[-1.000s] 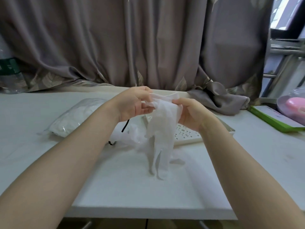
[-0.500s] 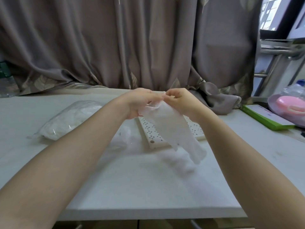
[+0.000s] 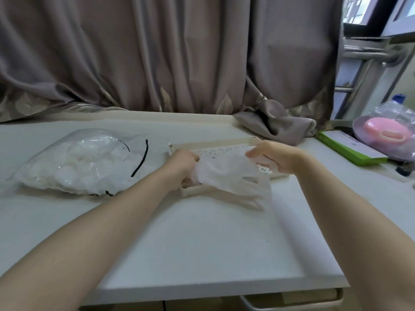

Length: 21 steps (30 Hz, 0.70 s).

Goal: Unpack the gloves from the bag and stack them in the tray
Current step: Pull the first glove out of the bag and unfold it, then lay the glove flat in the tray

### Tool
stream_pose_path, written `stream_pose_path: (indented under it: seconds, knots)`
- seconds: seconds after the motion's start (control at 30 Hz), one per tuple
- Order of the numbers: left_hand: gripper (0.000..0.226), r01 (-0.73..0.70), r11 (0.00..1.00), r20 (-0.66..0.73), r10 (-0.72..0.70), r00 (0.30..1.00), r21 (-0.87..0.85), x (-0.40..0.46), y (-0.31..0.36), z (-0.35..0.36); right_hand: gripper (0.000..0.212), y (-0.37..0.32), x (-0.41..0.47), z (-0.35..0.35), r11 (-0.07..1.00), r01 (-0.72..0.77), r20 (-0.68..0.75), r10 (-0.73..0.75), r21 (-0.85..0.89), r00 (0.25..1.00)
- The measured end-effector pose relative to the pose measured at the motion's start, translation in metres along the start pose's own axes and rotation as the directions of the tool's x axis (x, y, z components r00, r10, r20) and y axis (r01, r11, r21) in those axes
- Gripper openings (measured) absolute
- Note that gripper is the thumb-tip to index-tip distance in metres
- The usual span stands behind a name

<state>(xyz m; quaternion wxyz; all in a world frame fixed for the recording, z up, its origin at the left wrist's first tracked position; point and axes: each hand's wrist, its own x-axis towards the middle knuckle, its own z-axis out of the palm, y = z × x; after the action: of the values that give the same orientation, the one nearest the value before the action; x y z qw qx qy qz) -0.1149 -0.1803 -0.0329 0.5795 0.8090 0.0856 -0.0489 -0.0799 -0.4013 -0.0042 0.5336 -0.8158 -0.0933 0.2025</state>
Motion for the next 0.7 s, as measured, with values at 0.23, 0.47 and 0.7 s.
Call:
stream_pose_path:
  seconds: [0.23,0.47,0.7]
  knots:
    - [0.022,-0.043,0.893,-0.125,0.11,0.986,0.447,0.007,-0.017,-0.024,0.013,-0.011,0.008,0.01,0.925,-0.244,0.16,0.298,-0.292,0.941]
    - [0.03,-0.189,0.899,-0.105,0.249,0.963,0.394,0.022,-0.013,-0.048,0.013,-0.017,0.033,0.007,0.938,-0.165,0.064,0.193,-0.305,0.979]
    - [0.019,-0.104,0.806,-0.033,0.152,0.988,0.583,0.05,-0.015,-0.03,0.038,0.005,0.033,0.004,0.878,-0.346,0.015,0.371,-0.33,0.928]
